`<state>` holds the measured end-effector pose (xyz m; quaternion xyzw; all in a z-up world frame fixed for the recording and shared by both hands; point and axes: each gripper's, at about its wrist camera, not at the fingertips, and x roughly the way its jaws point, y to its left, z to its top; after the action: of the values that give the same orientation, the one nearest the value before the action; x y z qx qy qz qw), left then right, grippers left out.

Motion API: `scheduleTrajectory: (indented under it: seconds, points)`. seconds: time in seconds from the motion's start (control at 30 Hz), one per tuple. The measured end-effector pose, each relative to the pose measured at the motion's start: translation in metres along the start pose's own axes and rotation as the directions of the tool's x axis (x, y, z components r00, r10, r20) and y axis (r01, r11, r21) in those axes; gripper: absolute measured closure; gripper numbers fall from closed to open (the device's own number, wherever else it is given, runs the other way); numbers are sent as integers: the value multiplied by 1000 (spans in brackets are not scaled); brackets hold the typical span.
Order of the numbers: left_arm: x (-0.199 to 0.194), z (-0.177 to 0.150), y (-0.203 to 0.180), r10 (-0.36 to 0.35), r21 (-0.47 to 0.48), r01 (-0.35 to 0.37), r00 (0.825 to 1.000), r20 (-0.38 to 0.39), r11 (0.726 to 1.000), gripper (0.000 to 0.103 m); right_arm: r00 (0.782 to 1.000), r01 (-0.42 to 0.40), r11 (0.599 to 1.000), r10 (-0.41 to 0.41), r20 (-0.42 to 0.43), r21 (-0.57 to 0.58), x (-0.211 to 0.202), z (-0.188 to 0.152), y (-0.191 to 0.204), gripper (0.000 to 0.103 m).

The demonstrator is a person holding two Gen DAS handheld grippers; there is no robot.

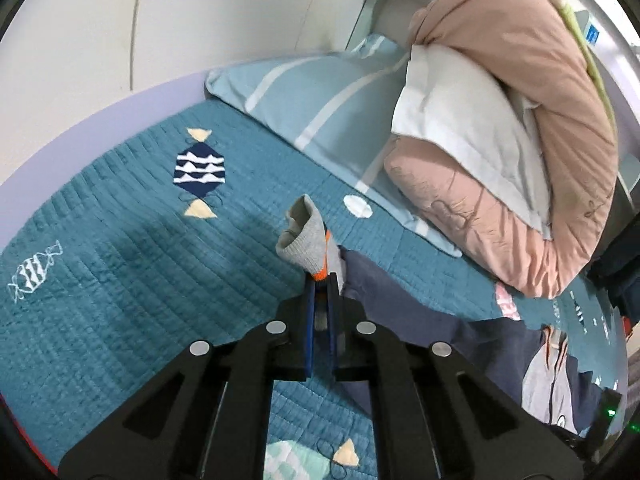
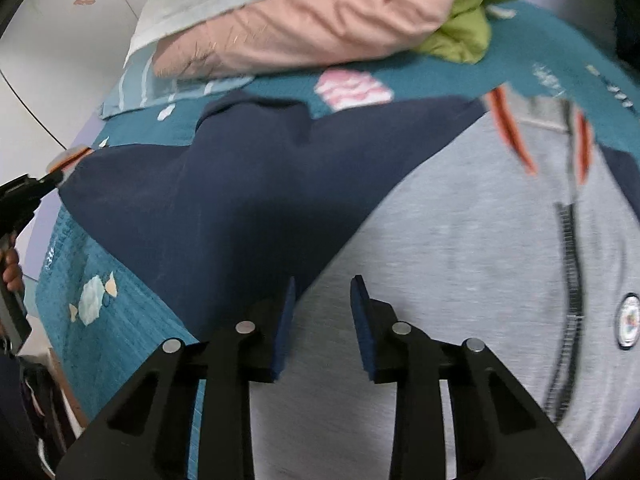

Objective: Fold large clothes
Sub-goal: 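Lift the sleeve cuff with the left tool and carry it across the jacket body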

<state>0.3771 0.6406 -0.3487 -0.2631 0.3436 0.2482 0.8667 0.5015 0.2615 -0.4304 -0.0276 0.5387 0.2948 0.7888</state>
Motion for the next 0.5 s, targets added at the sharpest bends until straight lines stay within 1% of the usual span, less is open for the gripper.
scheduleTrajectory:
  seconds: [0.07, 0.1, 0.2, 0.27, 0.3, 0.33, 0.4, 0.43, 0.5]
  points:
    - [-17, 5, 0, -4, -2, 5, 999, 39, 1000, 98, 999, -33, 999, 33, -23, 1, 11, 2, 8, 81]
    - [-28, 10, 2, -15, -2, 15, 998, 57, 1000, 98, 999, -31, 999, 31, -40, 6, 17, 3, 12, 81]
    - [-63, 23, -12, -84, 29, 81, 989, 121, 996, 98, 998, -9, 1000, 11, -64, 16, 33, 4, 14, 81]
    - [-82, 27, -31, -149, 49, 143, 980, 135, 988, 98, 998, -29, 999, 31, -59, 29, 33, 5, 12, 79]
    - [-93, 29, -49, -188, 78, 178, 971, 144, 981, 98, 997, -45, 998, 47, -59, 32, 31, 6, 10, 79]
    - [-101, 29, -66, -212, 106, 197, 966, 150, 975, 98, 996, -80, 996, 82, -47, 44, 24, 6, 6, 79]
    - [-111, 26, -99, -274, 149, 253, 952, 140, 956, 98, 992, -126, 989, 127, -15, 77, 6, 2, -7, 79]
    - [-116, 22, -122, -312, 174, 288, 941, 132, 942, 98, 991, -130, 988, 130, -2, 86, -3, -1, -14, 79]
    - [-121, 11, -170, -383, 221, 355, 919, 97, 908, 98, 992, -124, 987, 121, 34, 105, -30, -10, -39, 79]
